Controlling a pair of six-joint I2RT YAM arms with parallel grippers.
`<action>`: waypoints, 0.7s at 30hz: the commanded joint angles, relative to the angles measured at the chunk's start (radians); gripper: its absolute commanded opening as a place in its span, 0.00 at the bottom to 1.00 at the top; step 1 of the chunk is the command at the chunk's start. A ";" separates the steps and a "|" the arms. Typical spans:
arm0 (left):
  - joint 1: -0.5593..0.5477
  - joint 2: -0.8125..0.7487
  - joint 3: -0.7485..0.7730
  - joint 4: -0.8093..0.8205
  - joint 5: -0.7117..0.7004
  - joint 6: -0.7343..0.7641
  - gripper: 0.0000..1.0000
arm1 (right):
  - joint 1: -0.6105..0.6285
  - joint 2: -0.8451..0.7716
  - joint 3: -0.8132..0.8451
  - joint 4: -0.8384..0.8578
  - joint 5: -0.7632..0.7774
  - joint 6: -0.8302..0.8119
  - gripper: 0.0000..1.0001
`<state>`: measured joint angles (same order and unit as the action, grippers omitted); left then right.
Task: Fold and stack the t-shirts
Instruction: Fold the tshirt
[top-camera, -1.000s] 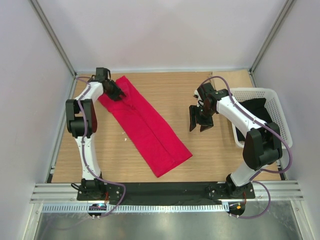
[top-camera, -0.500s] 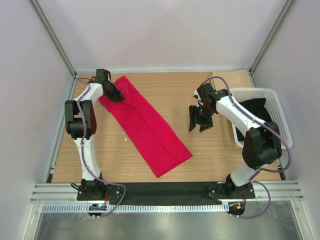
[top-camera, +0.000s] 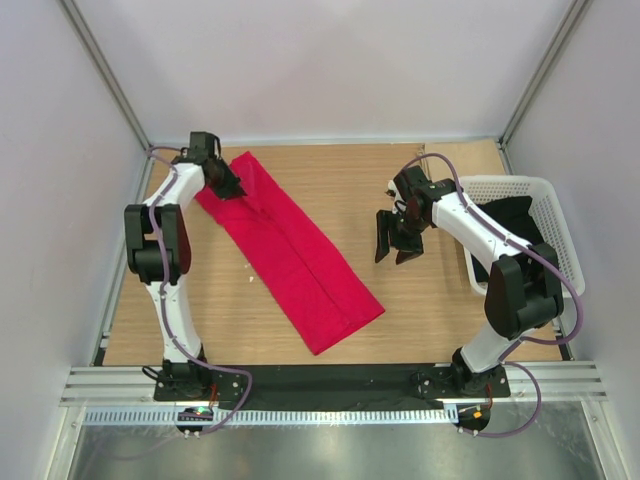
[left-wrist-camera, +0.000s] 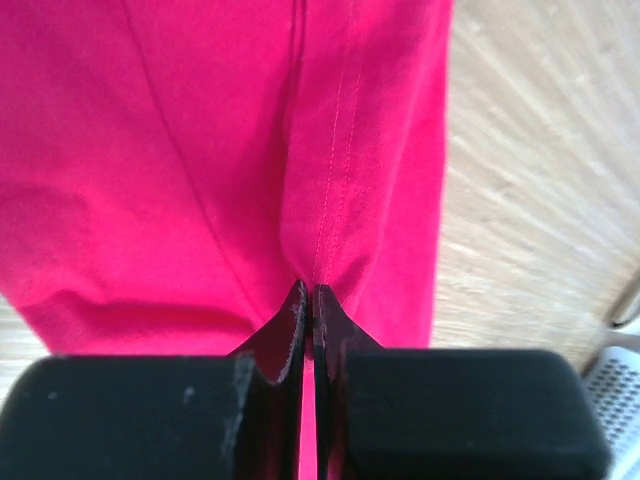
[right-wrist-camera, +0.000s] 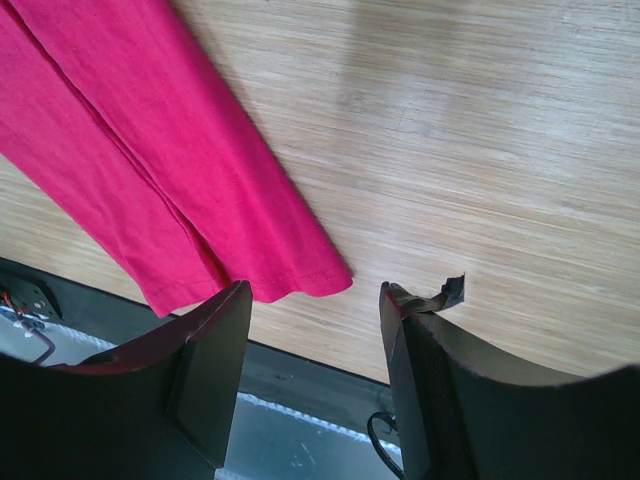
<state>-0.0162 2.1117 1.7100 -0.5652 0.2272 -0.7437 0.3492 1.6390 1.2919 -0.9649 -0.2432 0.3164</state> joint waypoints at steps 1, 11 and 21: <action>-0.027 -0.071 -0.012 -0.038 -0.067 0.059 0.02 | -0.003 0.001 0.006 0.008 -0.022 0.000 0.61; -0.097 -0.075 0.186 -0.165 -0.313 0.243 0.02 | -0.003 0.018 0.014 0.005 -0.033 -0.011 0.61; -0.165 -0.062 0.188 -0.255 -0.442 0.308 0.04 | -0.003 0.024 0.009 0.009 -0.039 -0.013 0.61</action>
<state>-0.1642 2.0708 1.8832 -0.7670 -0.1410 -0.4793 0.3492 1.6588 1.2919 -0.9649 -0.2661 0.3134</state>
